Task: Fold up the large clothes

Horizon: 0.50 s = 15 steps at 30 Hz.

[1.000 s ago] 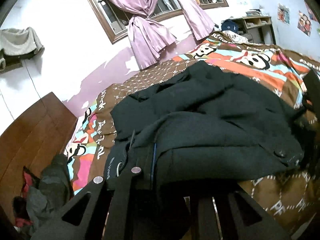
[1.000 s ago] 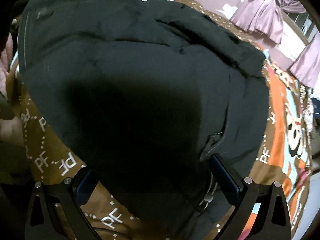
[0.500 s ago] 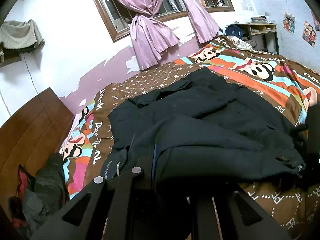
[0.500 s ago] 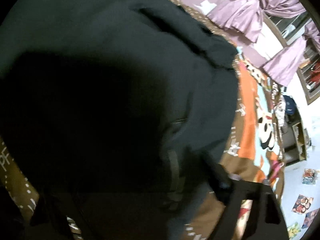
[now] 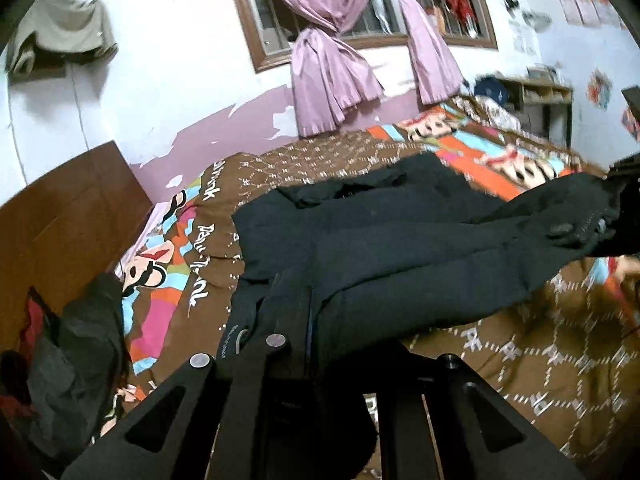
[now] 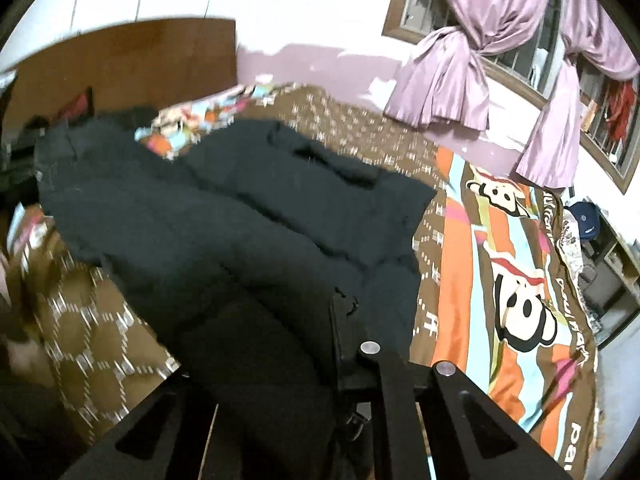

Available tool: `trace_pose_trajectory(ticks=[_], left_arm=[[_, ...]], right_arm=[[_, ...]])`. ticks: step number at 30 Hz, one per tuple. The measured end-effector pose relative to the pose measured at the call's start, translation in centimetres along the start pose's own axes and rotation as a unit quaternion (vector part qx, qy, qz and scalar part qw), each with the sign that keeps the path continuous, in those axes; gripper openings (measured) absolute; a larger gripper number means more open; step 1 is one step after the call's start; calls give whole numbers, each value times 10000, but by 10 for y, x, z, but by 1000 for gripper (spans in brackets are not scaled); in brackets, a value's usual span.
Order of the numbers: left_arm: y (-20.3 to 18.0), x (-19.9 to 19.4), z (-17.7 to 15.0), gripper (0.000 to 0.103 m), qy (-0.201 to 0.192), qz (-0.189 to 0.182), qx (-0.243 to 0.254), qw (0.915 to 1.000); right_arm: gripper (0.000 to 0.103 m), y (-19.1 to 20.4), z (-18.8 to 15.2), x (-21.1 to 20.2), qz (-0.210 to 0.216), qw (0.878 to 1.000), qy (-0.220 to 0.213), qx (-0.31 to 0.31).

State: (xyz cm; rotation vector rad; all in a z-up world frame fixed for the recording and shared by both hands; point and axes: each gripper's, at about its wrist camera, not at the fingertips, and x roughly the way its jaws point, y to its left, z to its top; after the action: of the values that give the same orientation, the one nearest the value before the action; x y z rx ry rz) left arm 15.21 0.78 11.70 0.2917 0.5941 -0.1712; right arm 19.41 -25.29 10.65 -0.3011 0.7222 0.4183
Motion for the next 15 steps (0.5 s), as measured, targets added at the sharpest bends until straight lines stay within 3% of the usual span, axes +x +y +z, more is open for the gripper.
trace_pose_trajectory(ticks=[4,9,15], left_arm=[[4,-16,14,7,-203,166,-71,9996],[1,-36,19,6,-300,310,205,9989],[5,-70,21,6,-201,58,310,9993]], right_arm=[[7,-2,16,-19,68,9995,-321,5],[6,-1,22,-41,116,9977,-627,-243],[6,8,18,-74,277,9940,-889,-579]])
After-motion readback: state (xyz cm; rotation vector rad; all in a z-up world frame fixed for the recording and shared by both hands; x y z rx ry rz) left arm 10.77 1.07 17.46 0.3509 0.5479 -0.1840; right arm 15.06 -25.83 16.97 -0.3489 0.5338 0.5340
